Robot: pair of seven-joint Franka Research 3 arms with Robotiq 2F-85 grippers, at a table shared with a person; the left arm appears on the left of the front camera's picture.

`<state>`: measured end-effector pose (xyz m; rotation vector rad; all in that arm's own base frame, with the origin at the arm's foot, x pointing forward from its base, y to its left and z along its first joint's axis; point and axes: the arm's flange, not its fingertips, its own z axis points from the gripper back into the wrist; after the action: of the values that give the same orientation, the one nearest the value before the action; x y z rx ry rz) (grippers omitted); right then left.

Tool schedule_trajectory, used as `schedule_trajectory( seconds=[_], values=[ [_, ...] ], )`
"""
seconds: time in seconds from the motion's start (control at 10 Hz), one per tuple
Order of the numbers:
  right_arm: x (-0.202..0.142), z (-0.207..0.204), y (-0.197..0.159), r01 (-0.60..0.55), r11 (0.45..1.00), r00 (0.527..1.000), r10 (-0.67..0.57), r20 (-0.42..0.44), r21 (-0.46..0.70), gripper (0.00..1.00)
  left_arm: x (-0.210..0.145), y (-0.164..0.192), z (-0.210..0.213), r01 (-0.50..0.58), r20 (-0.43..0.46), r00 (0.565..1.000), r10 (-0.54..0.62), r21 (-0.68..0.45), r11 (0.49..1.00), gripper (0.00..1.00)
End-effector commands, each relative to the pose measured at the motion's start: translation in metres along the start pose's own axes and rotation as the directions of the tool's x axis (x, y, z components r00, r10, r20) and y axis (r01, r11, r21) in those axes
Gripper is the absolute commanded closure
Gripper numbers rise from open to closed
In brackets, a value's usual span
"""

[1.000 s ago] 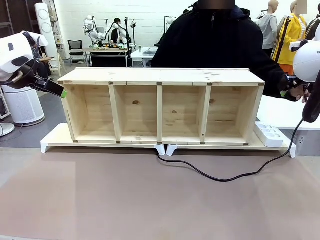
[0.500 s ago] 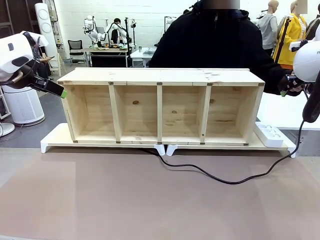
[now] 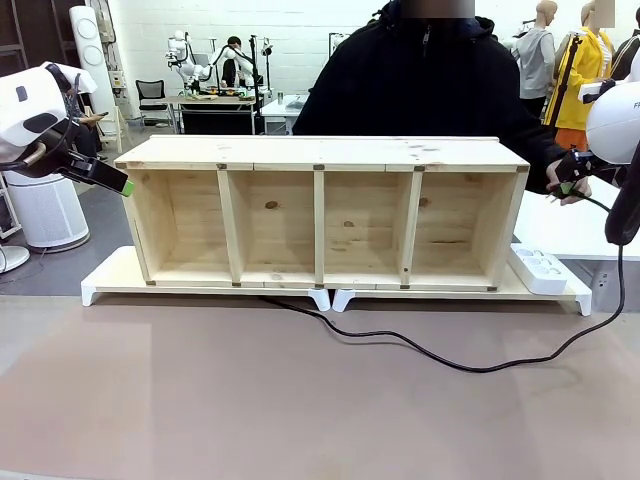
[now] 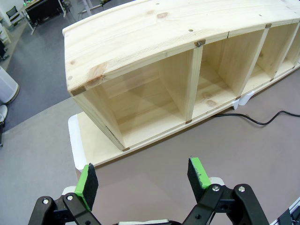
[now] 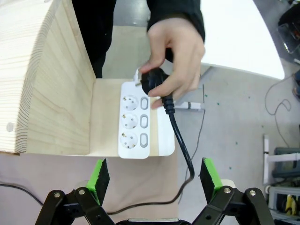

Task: Perform cable management.
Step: Release the Power Cable when the human grasps it.

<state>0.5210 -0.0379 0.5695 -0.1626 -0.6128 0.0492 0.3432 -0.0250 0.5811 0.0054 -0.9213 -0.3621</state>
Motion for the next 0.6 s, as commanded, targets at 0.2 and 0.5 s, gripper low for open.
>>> schedule_trajectory(
  seconds=[0.2, 0.5],
  values=[
    [-0.0009, -0.0008, -0.0006, 0.002, 1.000, 1.000, -0.002, -0.008, 0.000, 0.00, -0.0001, 0.0008, -0.0005, -0.001, 0.007, 1.000, 0.001, 0.001, 1.000, 0.00],
    [-0.0009, -0.0008, -0.0006, 0.002, 1.000, 1.000, -0.002, -0.008, 0.000, 0.00, -0.0001, 0.0008, -0.0005, -0.001, 0.007, 1.000, 0.001, 0.001, 1.000, 0.00]
  ],
)
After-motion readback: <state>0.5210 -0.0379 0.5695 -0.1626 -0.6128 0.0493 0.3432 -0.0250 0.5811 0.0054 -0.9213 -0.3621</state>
